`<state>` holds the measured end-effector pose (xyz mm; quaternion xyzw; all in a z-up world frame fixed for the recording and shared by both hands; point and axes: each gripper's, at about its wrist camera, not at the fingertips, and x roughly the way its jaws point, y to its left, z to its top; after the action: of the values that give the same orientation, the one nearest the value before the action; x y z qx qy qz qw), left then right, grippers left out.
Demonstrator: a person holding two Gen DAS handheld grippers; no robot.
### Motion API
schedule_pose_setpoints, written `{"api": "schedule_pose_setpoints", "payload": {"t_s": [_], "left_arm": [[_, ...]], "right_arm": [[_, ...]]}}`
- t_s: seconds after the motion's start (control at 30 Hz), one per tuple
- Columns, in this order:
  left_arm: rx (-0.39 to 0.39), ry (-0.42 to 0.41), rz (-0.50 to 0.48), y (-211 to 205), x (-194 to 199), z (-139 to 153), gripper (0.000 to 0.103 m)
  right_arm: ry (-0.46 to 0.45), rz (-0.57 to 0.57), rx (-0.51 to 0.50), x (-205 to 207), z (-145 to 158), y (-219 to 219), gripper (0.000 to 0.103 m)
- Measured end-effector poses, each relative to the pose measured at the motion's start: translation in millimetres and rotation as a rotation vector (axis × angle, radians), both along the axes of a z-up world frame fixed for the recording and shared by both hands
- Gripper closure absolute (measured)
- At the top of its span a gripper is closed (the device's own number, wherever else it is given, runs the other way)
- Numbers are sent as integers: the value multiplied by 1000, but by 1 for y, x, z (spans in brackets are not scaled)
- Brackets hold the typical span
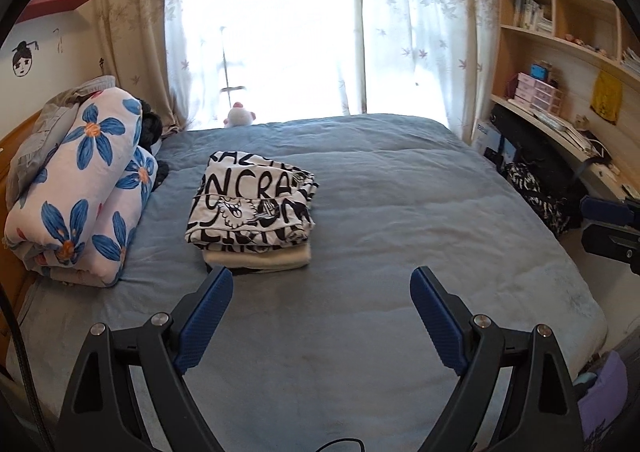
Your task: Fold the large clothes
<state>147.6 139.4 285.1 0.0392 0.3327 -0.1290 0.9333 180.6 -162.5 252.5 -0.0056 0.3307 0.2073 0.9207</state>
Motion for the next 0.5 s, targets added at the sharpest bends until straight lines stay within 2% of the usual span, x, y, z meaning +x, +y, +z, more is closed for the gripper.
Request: {"api": "schedule_pose_setpoints", "payload": {"t_s": [0.13, 0.2, 0.23, 0.33, 0.5], "left_arm": [[-23, 18, -49, -18, -33, -8, 13], [-23, 23, -59, -24, -45, -17, 11], [-14, 32, -59, -28, -50, -24, 10], [14, 27, -33, -36, -64, -48, 9], [23, 40, 25, -45, -77, -99, 9]], "right_arm": [[-31, -7, -62, -27, -7, -3, 40], [-29, -9, -69, -34, -17, -3, 35], [-15, -11, -58, -36, -27, -5, 32], [10, -35, -28, -39, -56, -7, 31], [43, -143, -18, -39, -122, -10, 31]]}}
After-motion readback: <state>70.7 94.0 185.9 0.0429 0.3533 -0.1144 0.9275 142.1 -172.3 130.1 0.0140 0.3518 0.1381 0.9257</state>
